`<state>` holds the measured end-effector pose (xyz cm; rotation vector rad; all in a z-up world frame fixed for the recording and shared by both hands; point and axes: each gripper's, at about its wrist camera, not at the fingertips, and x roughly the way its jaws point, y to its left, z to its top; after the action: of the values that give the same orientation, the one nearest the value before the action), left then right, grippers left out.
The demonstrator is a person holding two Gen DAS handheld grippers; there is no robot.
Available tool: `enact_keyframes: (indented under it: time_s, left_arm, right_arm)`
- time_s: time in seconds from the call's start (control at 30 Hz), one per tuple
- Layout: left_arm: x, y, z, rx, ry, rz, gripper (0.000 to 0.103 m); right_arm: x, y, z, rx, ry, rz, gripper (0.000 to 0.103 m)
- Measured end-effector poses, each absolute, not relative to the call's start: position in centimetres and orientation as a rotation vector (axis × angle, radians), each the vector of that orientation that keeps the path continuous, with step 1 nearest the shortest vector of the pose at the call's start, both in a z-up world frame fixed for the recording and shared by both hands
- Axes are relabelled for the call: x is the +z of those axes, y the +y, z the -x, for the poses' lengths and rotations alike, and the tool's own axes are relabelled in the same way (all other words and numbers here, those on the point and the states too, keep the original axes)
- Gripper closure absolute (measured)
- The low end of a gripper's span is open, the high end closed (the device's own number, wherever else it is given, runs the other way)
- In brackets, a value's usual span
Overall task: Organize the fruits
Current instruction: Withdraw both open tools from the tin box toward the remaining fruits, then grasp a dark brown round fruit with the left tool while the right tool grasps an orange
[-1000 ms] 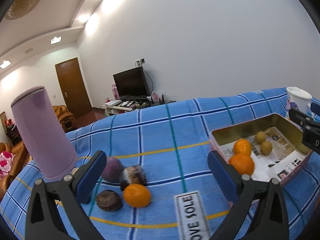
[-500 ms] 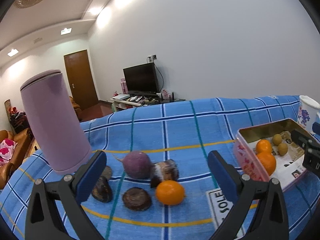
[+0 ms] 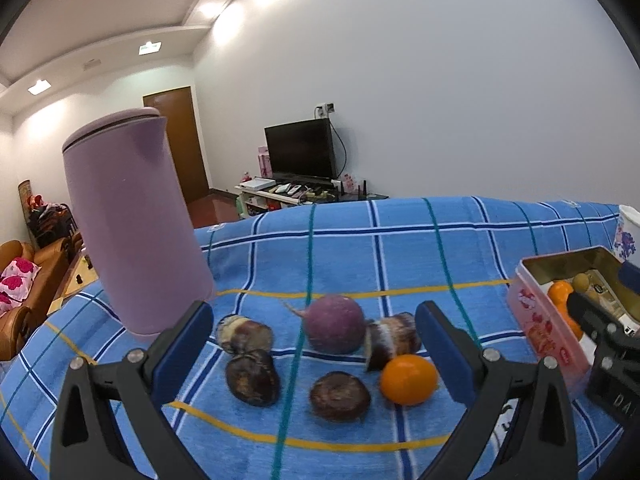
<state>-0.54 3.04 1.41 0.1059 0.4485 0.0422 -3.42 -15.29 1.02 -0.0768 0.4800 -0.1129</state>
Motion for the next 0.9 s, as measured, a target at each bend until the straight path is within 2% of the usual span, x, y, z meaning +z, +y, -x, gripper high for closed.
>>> enact_keyframes:
  time_s: [0.5,0.9]
  left_arm:
    - [0.8,9.3,-1.3,0.109,0.509,-0.066,0.000]
    - [0.6,16.4,-3.0,0.199,0.613,0.078,0.000]
  right_arm:
    - [0.0,-10.3,1.7,0.001,0.555,0.062,0.021]
    - [-1.3,-6.1,-0.2,0.139,0.662,0.098,0.021]
